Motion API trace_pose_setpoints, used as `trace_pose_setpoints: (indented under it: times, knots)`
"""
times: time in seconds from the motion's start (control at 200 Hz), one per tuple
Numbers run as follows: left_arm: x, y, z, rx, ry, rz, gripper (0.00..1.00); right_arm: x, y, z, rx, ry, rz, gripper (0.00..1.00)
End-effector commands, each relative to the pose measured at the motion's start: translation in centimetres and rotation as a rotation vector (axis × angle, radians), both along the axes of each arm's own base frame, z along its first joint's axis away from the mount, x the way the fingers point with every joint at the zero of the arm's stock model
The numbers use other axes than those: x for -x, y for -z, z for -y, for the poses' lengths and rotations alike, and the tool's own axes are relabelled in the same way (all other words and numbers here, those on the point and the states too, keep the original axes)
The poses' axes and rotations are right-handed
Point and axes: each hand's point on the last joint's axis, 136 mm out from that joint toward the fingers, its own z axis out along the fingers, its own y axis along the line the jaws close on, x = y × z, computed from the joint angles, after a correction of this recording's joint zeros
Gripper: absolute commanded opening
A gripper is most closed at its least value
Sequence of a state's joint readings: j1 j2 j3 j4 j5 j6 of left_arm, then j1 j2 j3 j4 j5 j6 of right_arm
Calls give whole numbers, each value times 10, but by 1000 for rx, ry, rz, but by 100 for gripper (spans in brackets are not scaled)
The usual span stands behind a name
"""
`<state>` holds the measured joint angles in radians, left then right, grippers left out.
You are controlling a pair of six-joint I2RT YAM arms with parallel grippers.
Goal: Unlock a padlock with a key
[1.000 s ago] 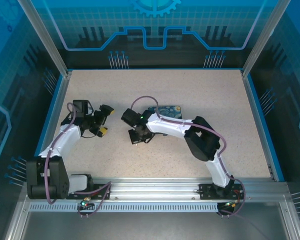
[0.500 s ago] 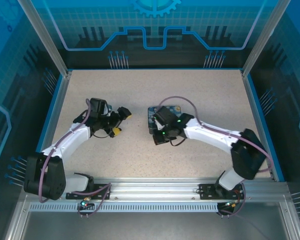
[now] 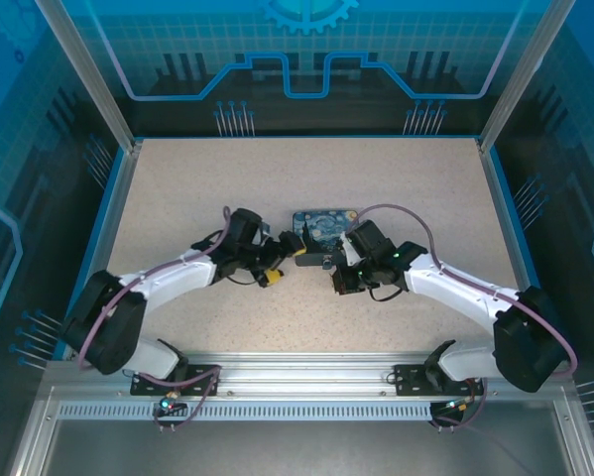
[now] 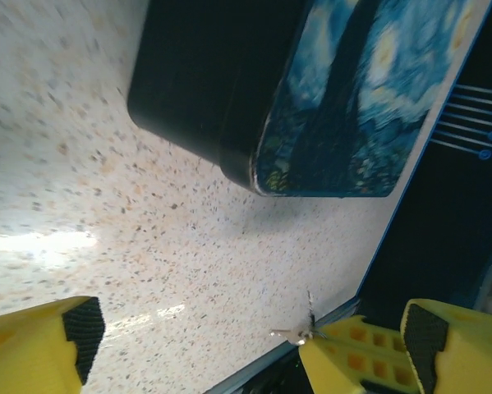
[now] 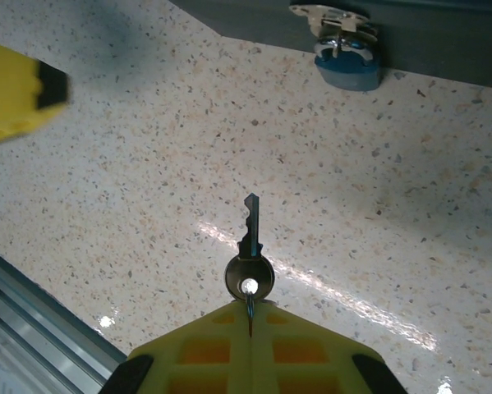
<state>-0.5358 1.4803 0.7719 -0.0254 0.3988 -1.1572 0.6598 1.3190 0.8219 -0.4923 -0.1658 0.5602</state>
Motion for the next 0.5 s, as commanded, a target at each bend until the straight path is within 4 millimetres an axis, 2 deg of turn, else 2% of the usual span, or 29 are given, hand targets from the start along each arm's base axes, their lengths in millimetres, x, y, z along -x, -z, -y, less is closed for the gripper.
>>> trace_pose_setpoints:
  times: [0.0,0.155,0.495]
  knots:
    - [-12,-16,36,105,14,12,90,-5,-16,-6,-66,6,45,0]
    - [-13,-16,61,136,35,3,80,-5,-24,-5,-85,14,61,0]
    - [-13,-19,86,193,42,-4,57,-5,-27,-3,-104,23,64,0]
